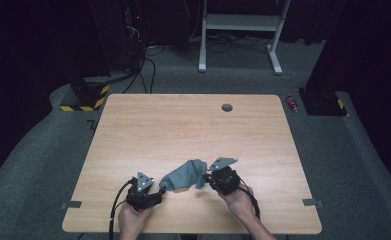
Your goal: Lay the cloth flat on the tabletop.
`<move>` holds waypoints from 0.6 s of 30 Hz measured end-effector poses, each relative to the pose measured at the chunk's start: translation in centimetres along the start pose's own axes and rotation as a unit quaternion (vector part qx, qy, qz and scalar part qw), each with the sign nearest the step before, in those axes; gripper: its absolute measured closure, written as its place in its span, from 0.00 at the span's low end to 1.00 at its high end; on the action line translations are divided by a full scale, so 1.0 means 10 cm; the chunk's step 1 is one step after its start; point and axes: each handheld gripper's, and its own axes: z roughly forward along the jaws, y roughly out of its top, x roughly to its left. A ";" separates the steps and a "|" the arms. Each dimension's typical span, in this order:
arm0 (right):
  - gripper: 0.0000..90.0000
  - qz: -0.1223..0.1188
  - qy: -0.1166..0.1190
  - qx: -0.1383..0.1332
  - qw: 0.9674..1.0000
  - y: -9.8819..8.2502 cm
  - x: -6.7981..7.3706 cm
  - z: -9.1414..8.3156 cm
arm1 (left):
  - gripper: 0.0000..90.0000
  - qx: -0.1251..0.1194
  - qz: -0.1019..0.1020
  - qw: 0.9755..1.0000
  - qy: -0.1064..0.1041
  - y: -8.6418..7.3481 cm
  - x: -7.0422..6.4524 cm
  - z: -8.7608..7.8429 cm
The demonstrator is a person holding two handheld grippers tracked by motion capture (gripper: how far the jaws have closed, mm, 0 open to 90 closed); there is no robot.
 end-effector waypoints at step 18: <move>0.79 0.057 -0.020 0.001 0.998 -0.17 -0.22 -0.12 | 0.47 -0.018 -0.026 0.997 -0.074 0.29 0.11 -0.09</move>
